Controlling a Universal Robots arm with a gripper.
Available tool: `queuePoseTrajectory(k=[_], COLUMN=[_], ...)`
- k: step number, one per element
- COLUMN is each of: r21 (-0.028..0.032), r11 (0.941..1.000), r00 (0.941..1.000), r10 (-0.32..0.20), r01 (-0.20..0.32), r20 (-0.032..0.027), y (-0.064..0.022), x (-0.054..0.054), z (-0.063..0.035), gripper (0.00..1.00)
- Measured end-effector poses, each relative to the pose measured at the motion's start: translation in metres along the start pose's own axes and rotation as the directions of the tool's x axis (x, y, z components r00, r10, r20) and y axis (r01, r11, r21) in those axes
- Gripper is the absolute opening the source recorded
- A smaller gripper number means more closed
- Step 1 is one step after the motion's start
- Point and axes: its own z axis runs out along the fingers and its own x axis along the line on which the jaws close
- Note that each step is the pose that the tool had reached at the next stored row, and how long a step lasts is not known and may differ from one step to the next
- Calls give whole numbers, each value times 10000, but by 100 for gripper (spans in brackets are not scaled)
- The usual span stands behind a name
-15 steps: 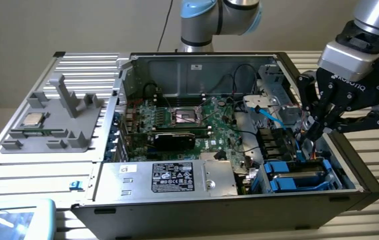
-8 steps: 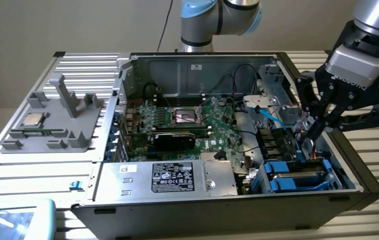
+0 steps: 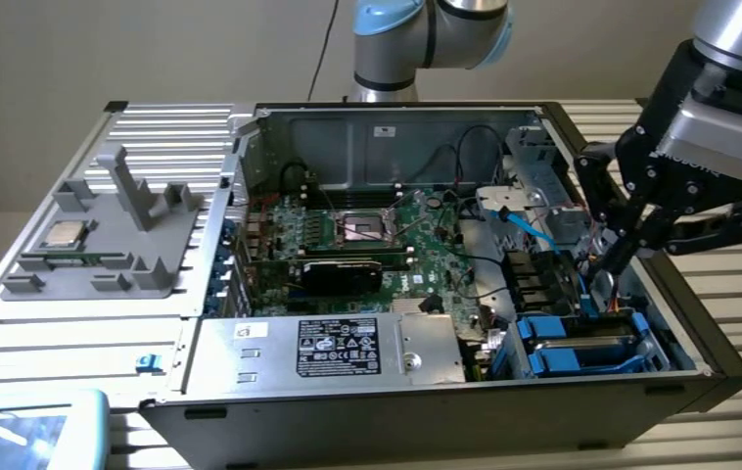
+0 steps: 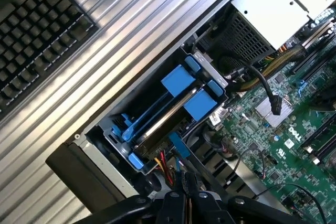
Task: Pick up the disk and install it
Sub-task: 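Insert the second disk wire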
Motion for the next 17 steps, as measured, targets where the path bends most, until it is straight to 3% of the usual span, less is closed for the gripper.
queuePoseTrajectory(k=[5,9,13,17], r21=[8,13,16,19], r11=[9960,9867,9722,9528], r00=[9960,9867,9721,9528], r10=[-898,-1627,-2343,-3034], r01=[898,1627,2343,3035], r20=[-26,-47,-69,-90], y=[0,0,0,0], x=[0,0,0,0], z=[0,0,0,0], gripper=[11,11,11,11])
